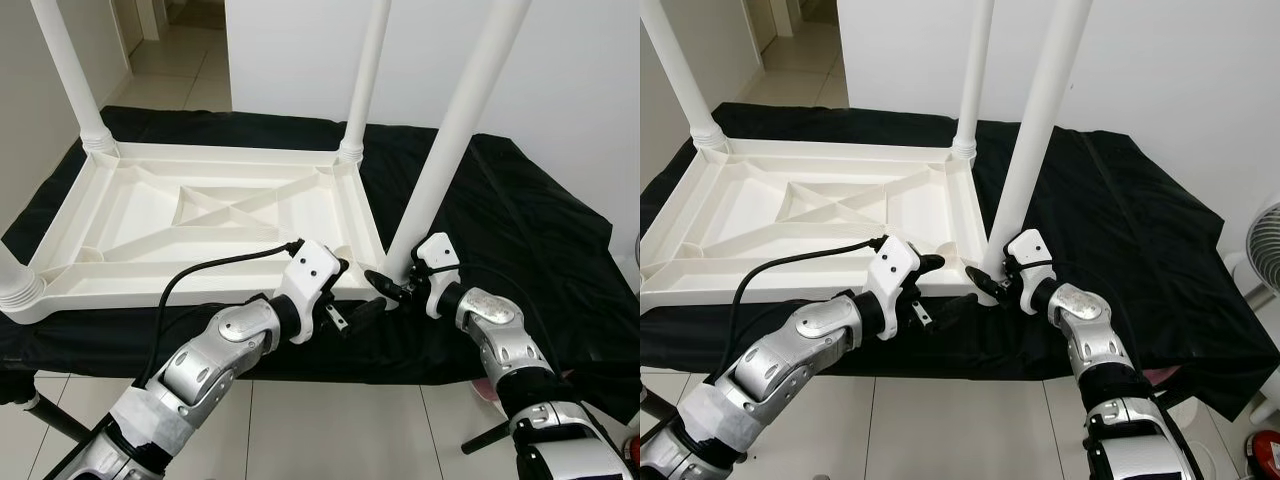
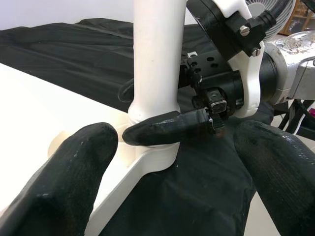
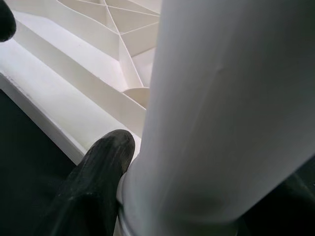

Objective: Building children table

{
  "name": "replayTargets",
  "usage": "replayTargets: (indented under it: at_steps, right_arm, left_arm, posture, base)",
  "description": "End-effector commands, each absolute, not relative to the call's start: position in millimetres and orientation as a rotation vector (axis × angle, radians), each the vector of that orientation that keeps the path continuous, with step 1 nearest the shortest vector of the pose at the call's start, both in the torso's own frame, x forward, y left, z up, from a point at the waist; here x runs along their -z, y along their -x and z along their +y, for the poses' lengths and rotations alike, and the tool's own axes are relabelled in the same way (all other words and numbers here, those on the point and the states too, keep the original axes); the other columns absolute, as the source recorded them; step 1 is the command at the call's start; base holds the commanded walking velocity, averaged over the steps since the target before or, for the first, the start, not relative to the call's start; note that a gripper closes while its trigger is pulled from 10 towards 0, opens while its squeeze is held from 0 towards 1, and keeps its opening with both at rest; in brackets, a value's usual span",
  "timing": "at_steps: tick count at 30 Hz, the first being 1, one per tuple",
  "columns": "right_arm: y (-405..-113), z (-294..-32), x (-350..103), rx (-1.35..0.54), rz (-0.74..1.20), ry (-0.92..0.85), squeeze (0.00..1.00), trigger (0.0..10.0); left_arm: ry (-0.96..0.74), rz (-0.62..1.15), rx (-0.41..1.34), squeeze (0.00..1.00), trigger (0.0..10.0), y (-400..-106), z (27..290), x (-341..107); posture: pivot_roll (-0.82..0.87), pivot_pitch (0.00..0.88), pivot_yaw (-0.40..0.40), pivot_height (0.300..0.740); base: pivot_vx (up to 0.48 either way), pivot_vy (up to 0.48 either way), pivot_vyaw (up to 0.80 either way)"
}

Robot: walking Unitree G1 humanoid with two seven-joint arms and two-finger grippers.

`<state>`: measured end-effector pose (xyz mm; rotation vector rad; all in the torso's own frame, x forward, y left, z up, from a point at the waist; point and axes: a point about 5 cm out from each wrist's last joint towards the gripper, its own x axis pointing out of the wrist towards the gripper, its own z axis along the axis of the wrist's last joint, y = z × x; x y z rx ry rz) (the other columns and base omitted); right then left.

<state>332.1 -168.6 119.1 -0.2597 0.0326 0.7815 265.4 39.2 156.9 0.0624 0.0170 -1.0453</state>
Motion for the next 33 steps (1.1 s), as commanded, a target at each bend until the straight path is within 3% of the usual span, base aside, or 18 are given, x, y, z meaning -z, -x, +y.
replayTargets:
  at_steps: [1, 5, 6, 7, 8, 19, 33]
  right_arm:
    - [-329.3, -165.9, -113.0, -0.823, 0.057, 0.253, 0.0, 0.0]
    - [-324.8, -163.9, -105.6, -0.842, 0.07, 0.228, 0.0, 0.0]
    - [-323.9, -164.2, -102.8, -0.834, 0.082, 0.207, 0.0, 4.7]
    - [-323.9, -164.2, -102.8, -0.834, 0.082, 0.207, 0.0, 4.7]
    - [-323.0, -164.7, -100.5, -0.821, 0.09, 0.193, 0.0, 10.0]
    - [-324.0, -172.0, -86.6, -0.579, 0.165, 0.117, 0.0, 10.0]
    - [-300.1, -147.6, -86.2, -0.022, 0.158, -0.013, 0.0, 10.0]
  left_arm:
    - [-0.081, 0.01, 1.241, 0.0, 10.0, -257.4, 33.8, -160.2]
    - [-0.079, 0.012, 1.24, 0.0, 10.0, -257.2, 34.1, -160.3]
    - [-0.079, 0.012, 1.241, 0.0, 10.0, -256.9, 33.9, -160.2]
    - [-0.079, 0.012, 1.241, 0.0, 10.0, -256.9, 33.9, -160.2]
    - [-0.079, 0.011, 1.241, 0.0, 10.0, -257.0, 33.8, -160.1]
    - [-0.075, 0.009, 1.241, 0.0, 10.0, -256.3, 33.3, -160.0]
    - [-0.063, 0.016, 1.248, 0.0, 10.0, -252.6, 30.6, -157.5]
  posture:
    - [-0.03, 0.0, -0.067, 0.74]
    - [-0.03, 0.0, -0.067, 0.74]
    - [-0.03, 0.0, -0.067, 0.74]
    - [-0.03, 0.0, -0.067, 0.74]
    - [-0.03, 0.0, -0.068, 0.74]
    - [-0.04, 0.0, -0.072, 0.74]
    - [-0.04, 0.0, -0.088, 0.74]
  base:
    - [0.0, 0.0, 0.0]
    - [0.0, 0.0, 0.0]
    - [0.0, 0.0, 0.0]
    - [0.0, 0.0, 0.0]
    - [0.0, 0.0, 0.0]
    - [0.0, 0.0, 0.0]
    - [0.0, 0.0, 0.0]
